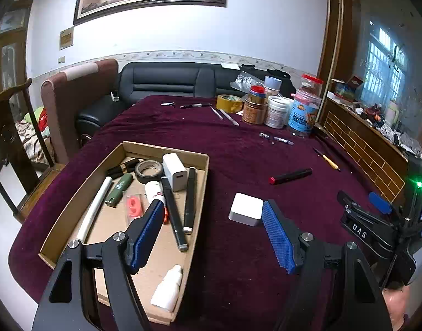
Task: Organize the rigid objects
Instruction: 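Grasp the black marker with red cap with the left gripper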
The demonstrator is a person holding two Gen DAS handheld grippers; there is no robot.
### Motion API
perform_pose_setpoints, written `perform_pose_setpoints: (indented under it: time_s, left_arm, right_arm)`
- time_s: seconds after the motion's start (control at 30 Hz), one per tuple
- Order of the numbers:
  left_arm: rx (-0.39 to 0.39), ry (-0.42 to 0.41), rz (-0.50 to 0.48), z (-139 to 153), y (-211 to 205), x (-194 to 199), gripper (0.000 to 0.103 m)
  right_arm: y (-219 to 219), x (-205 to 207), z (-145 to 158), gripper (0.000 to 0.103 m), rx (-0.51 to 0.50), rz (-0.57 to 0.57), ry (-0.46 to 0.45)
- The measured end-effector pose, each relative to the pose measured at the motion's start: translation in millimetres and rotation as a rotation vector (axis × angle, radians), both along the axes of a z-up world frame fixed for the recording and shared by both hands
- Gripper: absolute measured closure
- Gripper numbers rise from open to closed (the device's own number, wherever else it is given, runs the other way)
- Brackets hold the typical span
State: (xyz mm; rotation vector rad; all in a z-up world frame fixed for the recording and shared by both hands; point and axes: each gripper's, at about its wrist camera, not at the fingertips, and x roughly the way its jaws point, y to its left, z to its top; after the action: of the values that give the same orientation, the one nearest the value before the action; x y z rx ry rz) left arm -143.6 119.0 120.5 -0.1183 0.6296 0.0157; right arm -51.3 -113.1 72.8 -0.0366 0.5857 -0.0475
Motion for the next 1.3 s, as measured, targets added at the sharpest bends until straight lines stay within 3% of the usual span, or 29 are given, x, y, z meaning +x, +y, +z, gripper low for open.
perform_pose_setpoints:
  time_s: [0.77,0.87,1.0,1.13,1.3]
  left_arm:
    - [-0.005,0.102,-0.049,-19,-15,22,0.035]
    - [-0.027,0.131,-0.085,-16,-17,33,0.035]
    - [-0.030,0.166,-0.147,-10,-33,62,0.035]
    - [-0.025,0.253,-0.234,-19,-63,109,0.036]
    - [0.073,0.332,-0.339,-46,-122,177,0.036]
  right_arm:
    - [-9,12,-12,0.025,-0.039,-0.029,0.016]
    - [-26,27,-6,0.025,0.009,-0.010,0.048]
    - [-66,65,2,0.025,0.045,-0.072,0.052]
    - [-101,106,-6,0.025,0.104,-0.129,0.044]
    - [-134,128,-28,0.025,0.205,-0.154,0.065]
